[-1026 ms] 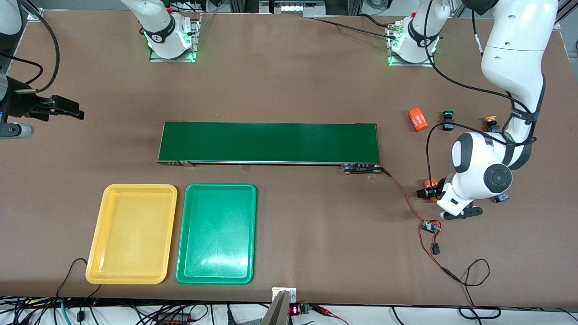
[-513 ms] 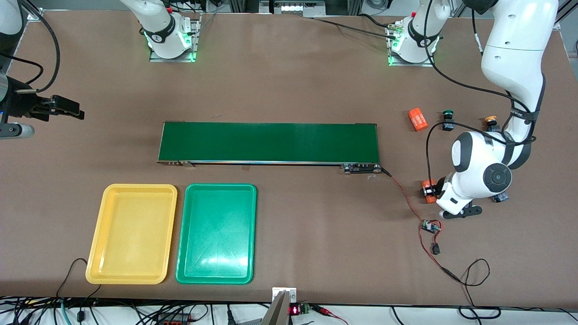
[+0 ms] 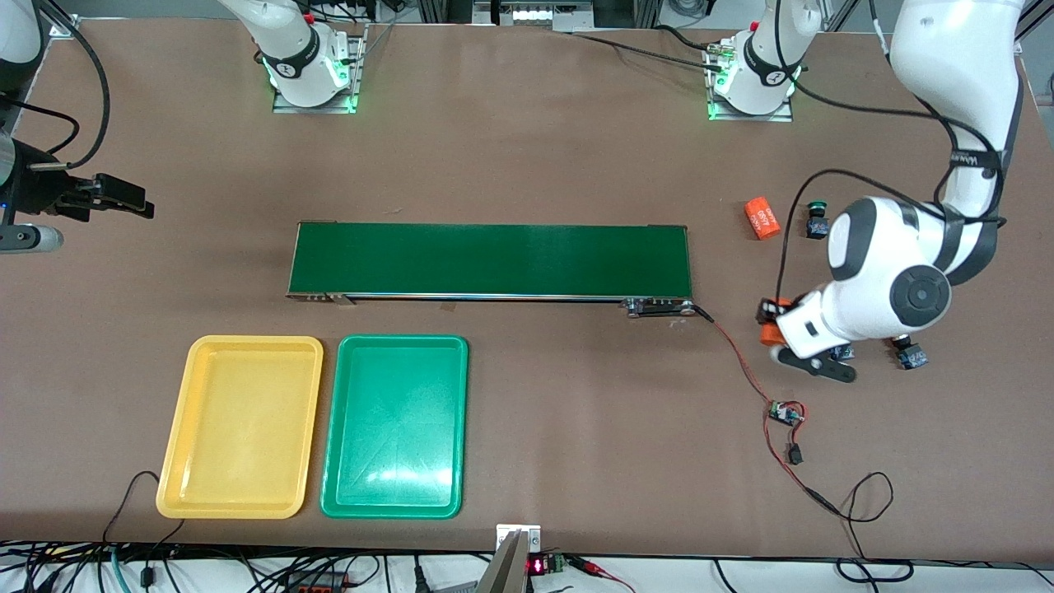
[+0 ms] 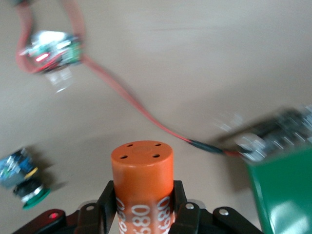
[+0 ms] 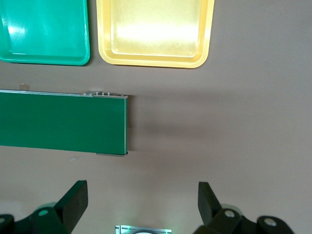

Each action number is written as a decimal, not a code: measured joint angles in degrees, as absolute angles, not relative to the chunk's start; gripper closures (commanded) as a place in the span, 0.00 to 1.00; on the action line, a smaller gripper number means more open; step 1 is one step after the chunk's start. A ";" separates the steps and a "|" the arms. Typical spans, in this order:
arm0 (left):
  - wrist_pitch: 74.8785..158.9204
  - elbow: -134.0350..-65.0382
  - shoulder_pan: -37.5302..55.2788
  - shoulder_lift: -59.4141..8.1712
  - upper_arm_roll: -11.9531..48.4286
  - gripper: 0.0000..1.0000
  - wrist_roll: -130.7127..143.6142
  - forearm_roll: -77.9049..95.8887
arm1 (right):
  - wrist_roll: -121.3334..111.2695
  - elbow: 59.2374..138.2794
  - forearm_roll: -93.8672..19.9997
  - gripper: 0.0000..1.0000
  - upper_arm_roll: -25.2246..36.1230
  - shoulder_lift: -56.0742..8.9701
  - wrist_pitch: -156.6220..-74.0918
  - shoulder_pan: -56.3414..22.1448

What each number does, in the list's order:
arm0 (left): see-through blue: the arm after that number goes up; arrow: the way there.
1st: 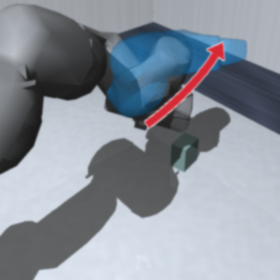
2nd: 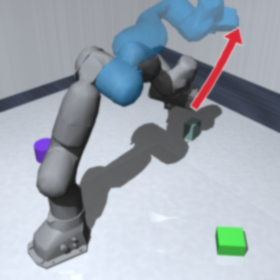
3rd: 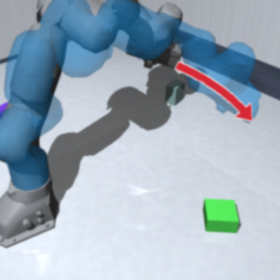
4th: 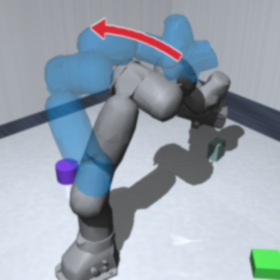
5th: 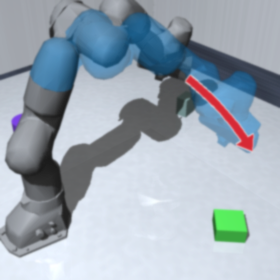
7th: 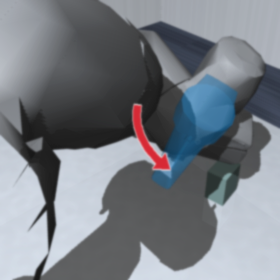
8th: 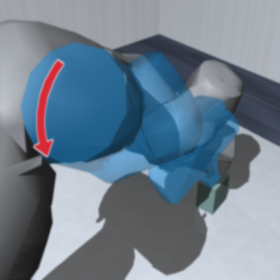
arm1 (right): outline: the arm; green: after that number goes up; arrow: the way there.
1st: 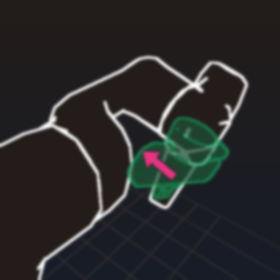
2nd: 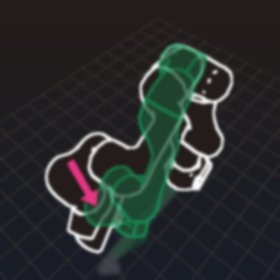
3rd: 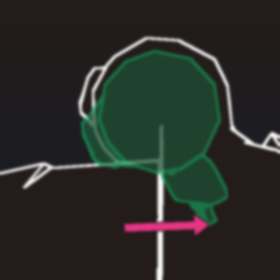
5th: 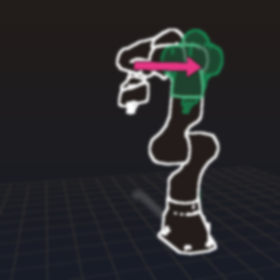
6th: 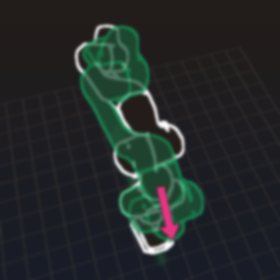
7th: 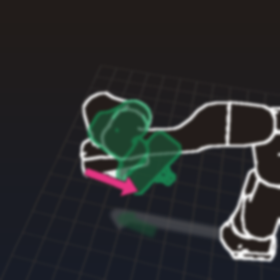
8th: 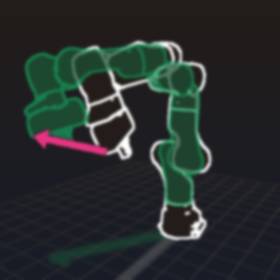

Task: Sort buttons by color to trays
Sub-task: 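Carry the cylinder onto the green belt and open the left gripper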

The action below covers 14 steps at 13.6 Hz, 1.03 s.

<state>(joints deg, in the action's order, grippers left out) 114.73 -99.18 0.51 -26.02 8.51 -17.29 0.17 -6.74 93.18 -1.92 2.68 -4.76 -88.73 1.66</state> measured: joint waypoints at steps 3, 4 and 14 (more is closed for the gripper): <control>113.92 -100.54 2.09 -25.48 12.38 1.00 -37.49 0.17 | -6.74 93.18 -1.92 0.00 2.68 -4.76 -88.75 1.66; 113.93 -101.22 3.25 -25.48 12.85 0.99 -43.36 0.18 | -6.74 93.18 -1.92 0.00 2.68 -4.76 -88.75 1.66; 114.88 -106.41 11.40 -25.53 13.81 0.99 -71.57 0.17 | -6.74 93.18 -1.92 0.00 2.68 -4.76 -88.76 1.66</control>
